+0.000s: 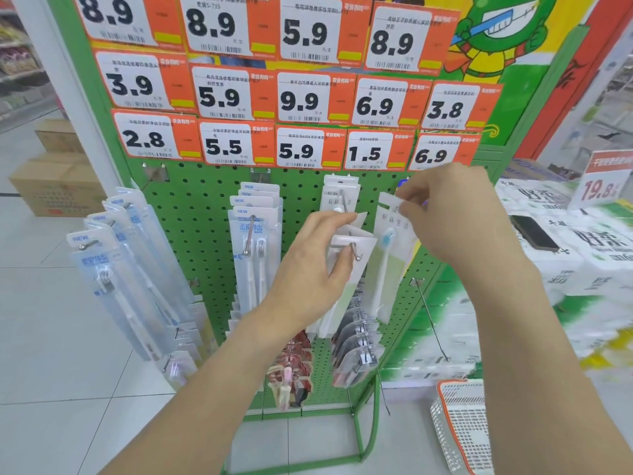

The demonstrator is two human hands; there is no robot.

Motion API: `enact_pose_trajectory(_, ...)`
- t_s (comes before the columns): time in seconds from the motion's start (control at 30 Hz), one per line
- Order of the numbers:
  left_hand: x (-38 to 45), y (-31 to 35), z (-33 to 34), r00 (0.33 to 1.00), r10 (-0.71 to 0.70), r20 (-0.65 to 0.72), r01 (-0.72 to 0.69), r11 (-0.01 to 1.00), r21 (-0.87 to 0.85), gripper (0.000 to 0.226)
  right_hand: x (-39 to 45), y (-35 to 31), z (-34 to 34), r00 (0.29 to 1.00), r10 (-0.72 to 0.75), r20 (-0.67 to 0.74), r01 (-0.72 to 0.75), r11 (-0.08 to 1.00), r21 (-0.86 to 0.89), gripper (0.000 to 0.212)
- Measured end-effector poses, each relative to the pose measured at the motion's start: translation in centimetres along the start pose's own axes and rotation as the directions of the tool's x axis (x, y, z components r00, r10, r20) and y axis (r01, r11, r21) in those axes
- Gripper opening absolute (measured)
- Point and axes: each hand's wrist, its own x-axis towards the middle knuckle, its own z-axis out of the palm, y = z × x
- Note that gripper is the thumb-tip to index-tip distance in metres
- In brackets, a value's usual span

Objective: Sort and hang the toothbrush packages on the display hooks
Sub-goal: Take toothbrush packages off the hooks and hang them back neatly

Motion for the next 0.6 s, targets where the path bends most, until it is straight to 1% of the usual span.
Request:
enact_pose_trajectory(0.07,0.1,-0.1,-0.1,1.0,0.003,-0.005,-0.003,1.0,0.007,0.04,-1.5,0.3,-0.1,0.996,-0.011,-0.093,0.017,0.998,0.06,0.019)
enact_pose_trajectory(0.13,0.2,-0.2,-0.1,1.0,0.0,-0.022,0.0,1.0,0.004,0.04,-3.2,0.6,0.1,0.969,-0.064,-0.239,0.097,0.987,0.128,0.021)
enact_pose_trajectory(0.2,0.3,-0.3,-0.1,0.999,0.002,-0.044,-0.002,1.0,0.0,0.041,-4.9,1.0,0.7,0.927,-0.111,-0.358,0.192,0.961,0.2,0.021)
enact_pose_trajectory(0.3,-0.1,0.1,-0.4,0.998,0.012,-0.056,-0.013,1.0,-0.02,0.05,-7.0,1.4,1.8,0.894,-0.101,-0.437,0.244,0.926,0.286,0.021)
enact_pose_trajectory(0.4,-1.2,1.0,-0.8,0.994,0.005,-0.108,-0.01,0.999,-0.039,0.06,-9.1,1.5,2.6,0.881,-0.061,-0.469,0.257,0.894,0.368,0.019)
enact_pose_trajectory(0.47,-2.6,1.7,-0.8,0.978,0.019,-0.209,-0.032,0.998,-0.059,0.06,-10.7,1.8,3.2,0.893,0.026,-0.449,0.222,0.843,0.49,0.018)
enact_pose_trajectory(0.53,-4.5,1.7,-0.7,0.938,0.078,-0.338,-0.107,0.992,-0.069,0.046,-12.1,2.0,3.7,0.911,0.121,-0.394,0.166,0.767,0.62,0.02)
enact_pose_trajectory(0.57,-5.6,1.4,-0.6,0.926,0.08,-0.368,-0.123,0.988,-0.095,0.04,-12.7,2.0,4.0,0.919,0.16,-0.36,0.14,0.722,0.677,0.021)
enact_pose_trajectory(0.6,-6.7,1.1,-0.5,0.933,0.051,-0.358,-0.109,0.983,-0.145,0.035,-13.2,2.0,4.3,0.928,0.192,-0.319,0.11,0.676,0.729,0.019)
